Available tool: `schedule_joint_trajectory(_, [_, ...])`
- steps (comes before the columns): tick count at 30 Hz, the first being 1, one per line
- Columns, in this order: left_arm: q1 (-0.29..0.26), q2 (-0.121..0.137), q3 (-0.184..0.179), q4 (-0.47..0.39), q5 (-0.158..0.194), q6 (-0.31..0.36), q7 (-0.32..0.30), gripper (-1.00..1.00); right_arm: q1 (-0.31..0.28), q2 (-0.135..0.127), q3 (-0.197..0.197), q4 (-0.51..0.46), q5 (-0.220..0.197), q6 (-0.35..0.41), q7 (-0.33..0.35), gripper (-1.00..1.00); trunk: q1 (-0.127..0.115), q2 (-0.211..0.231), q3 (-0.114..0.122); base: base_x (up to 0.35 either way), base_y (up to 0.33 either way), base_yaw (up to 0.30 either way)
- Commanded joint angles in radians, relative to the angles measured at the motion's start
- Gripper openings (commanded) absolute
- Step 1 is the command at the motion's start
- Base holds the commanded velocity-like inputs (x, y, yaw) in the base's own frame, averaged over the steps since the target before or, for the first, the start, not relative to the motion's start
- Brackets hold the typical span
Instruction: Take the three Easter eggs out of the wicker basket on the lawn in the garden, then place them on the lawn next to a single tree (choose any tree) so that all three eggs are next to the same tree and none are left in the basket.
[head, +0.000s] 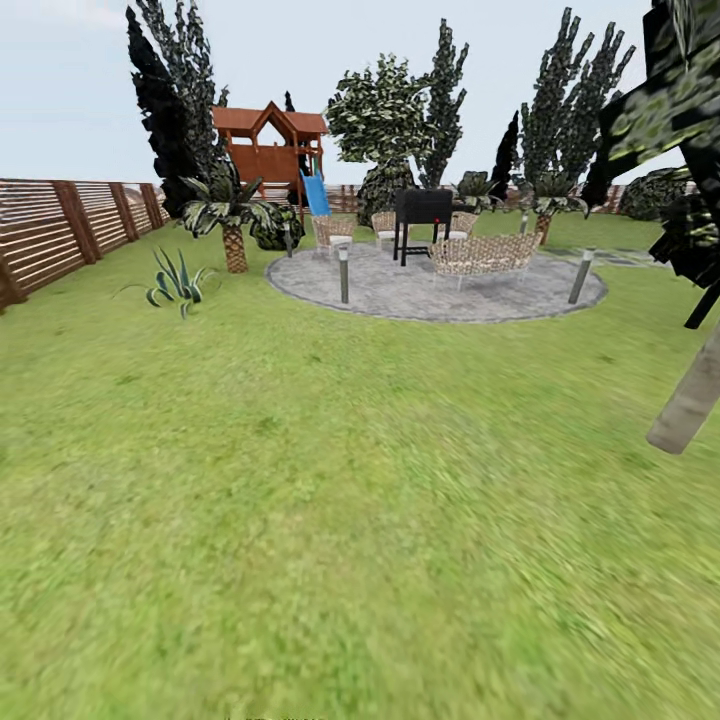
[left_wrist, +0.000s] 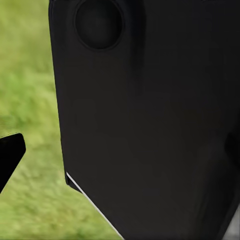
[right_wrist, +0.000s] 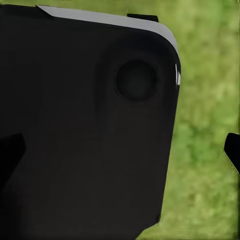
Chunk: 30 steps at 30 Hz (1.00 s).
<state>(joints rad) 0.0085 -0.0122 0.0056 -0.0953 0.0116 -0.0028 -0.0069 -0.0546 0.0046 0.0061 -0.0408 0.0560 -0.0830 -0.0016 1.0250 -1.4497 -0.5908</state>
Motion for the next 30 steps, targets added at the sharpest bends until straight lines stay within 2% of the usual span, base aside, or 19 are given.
schedule_joint_trajectory(1, [0.001, 0.0, 0.001, -0.002, 0.002, 0.0, -0.001, 1.0, -0.001, 0.0, 0.0, 0.001, 0.006, -0.003, 0.0, 1.0, 0.0, 0.0, -0.001, 0.0, 0.0, 0.283])
schedule_joint_trajectory(30, [0.001, 0.0, 0.001, -0.002, 0.001, 0.0, -0.001, 1.0, -0.001, 0.0, 0.0, 0.001, 0.007, -0.003, 0.0, 1.0, 0.0, 0.0, -0.001, 0.0, 0.0, 0.283])
